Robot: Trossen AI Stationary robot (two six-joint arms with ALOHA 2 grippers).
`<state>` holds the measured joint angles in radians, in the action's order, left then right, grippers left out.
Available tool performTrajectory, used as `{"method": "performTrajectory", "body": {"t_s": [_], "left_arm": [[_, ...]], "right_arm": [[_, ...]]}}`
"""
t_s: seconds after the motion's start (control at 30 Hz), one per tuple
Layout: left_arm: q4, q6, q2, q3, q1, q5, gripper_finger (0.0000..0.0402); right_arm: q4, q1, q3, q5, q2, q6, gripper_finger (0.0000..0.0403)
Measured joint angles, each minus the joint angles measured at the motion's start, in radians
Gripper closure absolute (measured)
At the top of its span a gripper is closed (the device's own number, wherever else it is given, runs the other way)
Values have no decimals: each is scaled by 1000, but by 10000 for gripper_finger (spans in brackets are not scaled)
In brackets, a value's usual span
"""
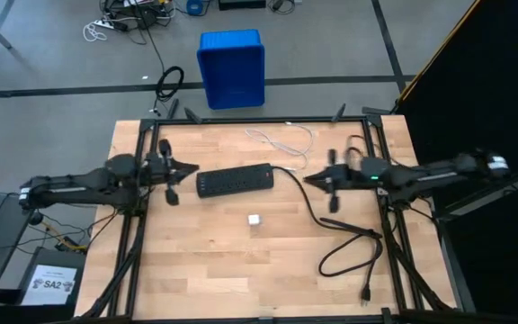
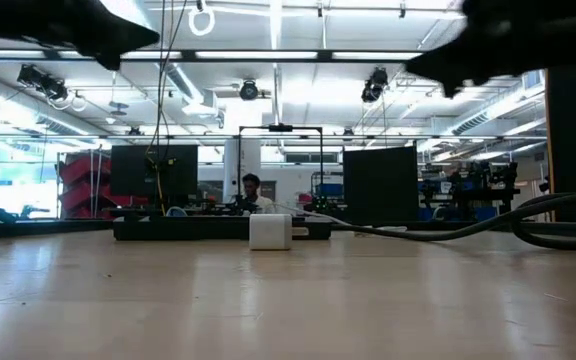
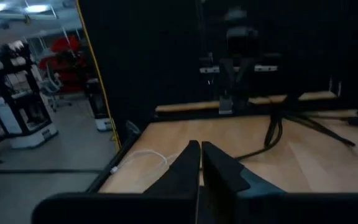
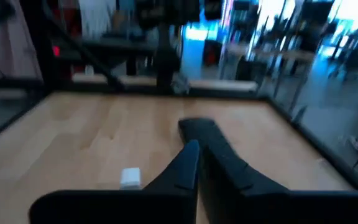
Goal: Insert USB
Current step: Return to Home Position
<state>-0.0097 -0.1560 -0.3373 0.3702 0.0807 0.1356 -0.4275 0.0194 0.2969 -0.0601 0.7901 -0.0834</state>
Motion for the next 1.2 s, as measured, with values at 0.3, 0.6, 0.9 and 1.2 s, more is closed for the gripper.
{"method": "performTrajectory", "body": {"t_s": [0.3,0.6,0.9,1.2], "left_arm": [[46,-17,309,-213,0,0,401],[98,26,337,-319,5,-4,402],[116,78,337,-362,5,-166,401],[79,87,334,-362,5,-175,401]], "right_arm": [[-52,74,-287,65,-584,-14,402],[182,89,-285,136,-783,-40,403],[250,89,-287,128,-776,-16,403],[408,89,-288,30,-769,106,401]]}}
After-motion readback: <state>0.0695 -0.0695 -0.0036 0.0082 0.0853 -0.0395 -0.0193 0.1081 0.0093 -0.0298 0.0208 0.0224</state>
